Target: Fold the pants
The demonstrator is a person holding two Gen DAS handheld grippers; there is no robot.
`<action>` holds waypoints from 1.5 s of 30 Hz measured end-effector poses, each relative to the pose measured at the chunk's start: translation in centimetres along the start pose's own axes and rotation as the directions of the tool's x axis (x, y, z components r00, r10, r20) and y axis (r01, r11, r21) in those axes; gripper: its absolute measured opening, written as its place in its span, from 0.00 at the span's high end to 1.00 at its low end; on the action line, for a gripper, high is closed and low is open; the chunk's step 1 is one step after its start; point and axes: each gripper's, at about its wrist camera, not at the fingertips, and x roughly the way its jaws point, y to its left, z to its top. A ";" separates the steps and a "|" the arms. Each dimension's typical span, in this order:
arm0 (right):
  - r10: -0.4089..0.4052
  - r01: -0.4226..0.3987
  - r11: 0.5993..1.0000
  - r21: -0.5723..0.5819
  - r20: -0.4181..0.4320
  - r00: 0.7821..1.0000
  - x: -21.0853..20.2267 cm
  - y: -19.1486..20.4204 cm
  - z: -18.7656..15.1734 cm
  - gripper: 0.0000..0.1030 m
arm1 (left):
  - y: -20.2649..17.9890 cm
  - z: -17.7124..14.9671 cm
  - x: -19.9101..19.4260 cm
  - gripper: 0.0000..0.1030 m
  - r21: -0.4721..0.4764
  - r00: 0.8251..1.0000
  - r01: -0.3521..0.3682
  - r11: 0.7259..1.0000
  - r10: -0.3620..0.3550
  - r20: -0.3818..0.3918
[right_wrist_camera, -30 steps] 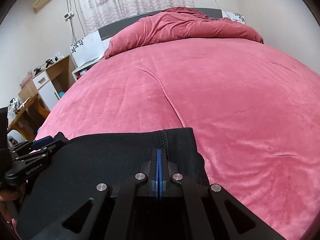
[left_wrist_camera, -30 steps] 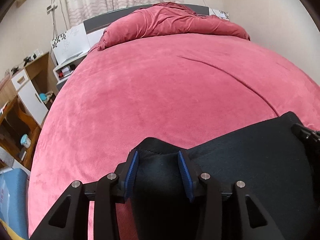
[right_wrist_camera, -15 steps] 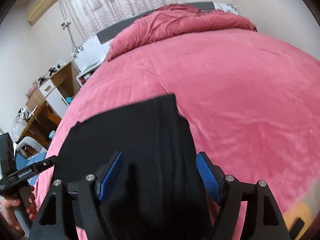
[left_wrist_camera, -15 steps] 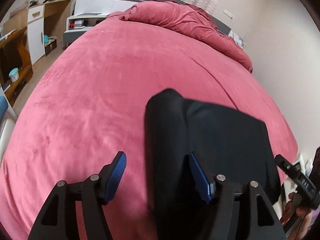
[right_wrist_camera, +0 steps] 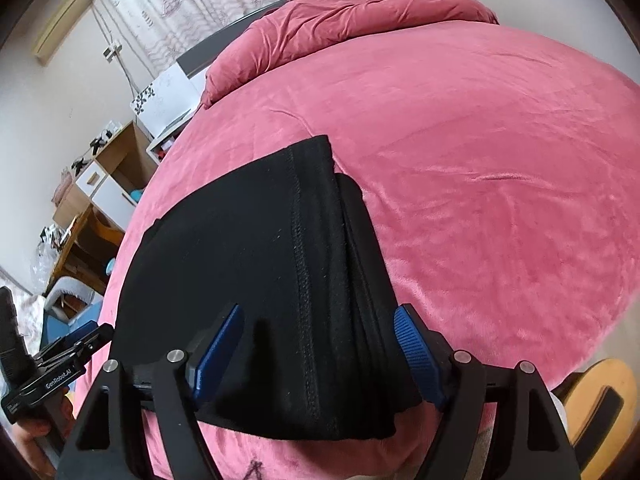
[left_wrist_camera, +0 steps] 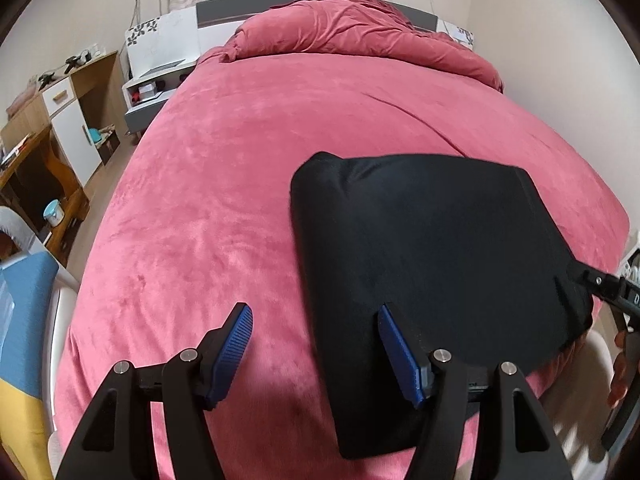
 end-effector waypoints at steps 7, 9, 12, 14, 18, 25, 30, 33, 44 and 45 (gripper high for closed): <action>-0.024 0.025 1.000 0.015 -0.063 0.998 1.3 -0.8 -0.5 0.20 | 0.1 -0.3 0.4 0.35 -0.006 1.000 0.008 1.000 -0.008 -0.023; -0.024 0.026 0.999 0.023 -0.085 0.996 1.7 -1.1 -0.8 0.20 | 0.2 -0.5 0.6 0.35 -0.019 0.999 0.015 1.000 -0.015 -0.031; -0.010 0.015 0.999 0.049 -0.106 0.994 2.0 -1.7 -1.2 0.20 | 0.2 -1.0 0.6 0.35 -0.031 0.999 0.024 0.999 -0.025 -0.034; -0.001 0.011 0.997 0.076 -0.129 0.992 2.3 -2.3 -1.5 0.20 | 0.2 -1.4 0.6 0.35 -0.024 0.999 0.026 0.999 -0.027 -0.035; 0.049 -0.031 0.991 0.131 -0.142 0.989 2.4 -3.3 -1.7 0.19 | 0.6 -1.9 0.3 0.35 -0.022 0.997 0.061 0.998 -0.061 -0.036; 0.118 -0.104 0.989 0.102 -0.143 0.983 3.1 -3.3 0.2 0.18 | 3.6 -0.4 1.6 0.35 -0.194 0.957 0.262 0.945 -0.281 -0.077; 0.157 -0.136 0.983 0.121 -0.181 0.971 4.7 -3.6 1.8 0.18 | 4.9 0.5 3.8 0.31 -0.311 0.892 0.398 0.863 -0.443 -0.089; 0.197 -0.173 0.977 0.128 -0.210 0.958 6.0 -4.0 2.4 0.16 | 4.4 0.6 5.0 0.30 -0.291 0.887 0.394 0.872 -0.443 -0.127; 0.254 -0.241 0.966 0.096 -0.166 0.953 6.5 -3.7 2.5 0.43 | 3.1 0.2 7.2 0.43 -0.351 0.811 0.487 0.800 -0.563 -0.160; 0.259 -0.246 0.965 0.095 -0.163 0.952 6.3 -3.5 2.5 0.45 | 2.7 0.4 6.8 0.50 -0.310 0.824 0.482 0.819 -0.544 -0.156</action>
